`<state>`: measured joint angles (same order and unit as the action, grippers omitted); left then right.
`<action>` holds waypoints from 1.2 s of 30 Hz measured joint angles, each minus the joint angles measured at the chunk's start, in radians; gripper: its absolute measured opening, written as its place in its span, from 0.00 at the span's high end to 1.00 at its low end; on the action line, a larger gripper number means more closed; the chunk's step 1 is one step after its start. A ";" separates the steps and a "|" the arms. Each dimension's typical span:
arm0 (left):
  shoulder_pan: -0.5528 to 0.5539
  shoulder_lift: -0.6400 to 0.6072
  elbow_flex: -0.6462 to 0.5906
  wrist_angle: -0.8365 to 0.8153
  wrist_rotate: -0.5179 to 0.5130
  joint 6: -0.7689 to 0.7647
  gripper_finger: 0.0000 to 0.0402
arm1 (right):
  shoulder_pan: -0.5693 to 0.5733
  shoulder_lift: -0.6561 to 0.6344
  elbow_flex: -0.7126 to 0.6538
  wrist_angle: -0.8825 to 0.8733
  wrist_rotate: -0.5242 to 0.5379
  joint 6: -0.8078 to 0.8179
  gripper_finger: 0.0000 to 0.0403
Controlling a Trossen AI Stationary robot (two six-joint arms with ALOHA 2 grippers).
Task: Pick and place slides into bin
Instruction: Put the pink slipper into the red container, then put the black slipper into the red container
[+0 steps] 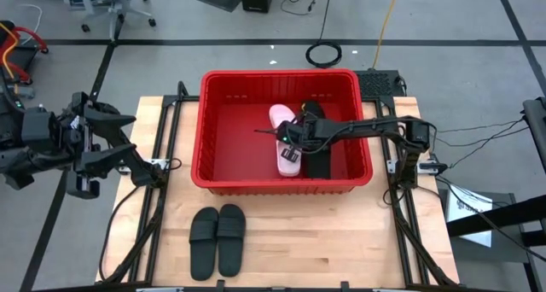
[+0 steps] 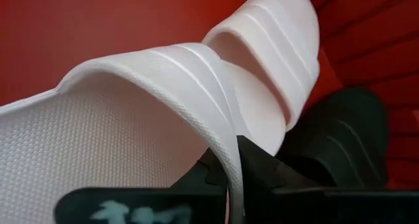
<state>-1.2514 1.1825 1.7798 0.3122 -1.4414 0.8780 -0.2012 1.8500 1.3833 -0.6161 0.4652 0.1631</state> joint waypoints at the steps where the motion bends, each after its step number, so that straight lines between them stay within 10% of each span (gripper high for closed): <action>1: 0.000 -0.001 0.000 0.001 0.000 0.000 0.36 | -0.004 0.000 -0.005 0.006 -0.012 -0.001 0.96; 36: 0.000 0.002 0.000 0.002 0.001 -0.033 0.36 | 0.052 -0.215 -0.015 -0.028 -0.209 -0.011 0.25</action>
<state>-1.2518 1.1847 1.7798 0.3146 -1.4406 0.8453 -0.1488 1.6352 1.3678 -0.6440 0.2557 0.1521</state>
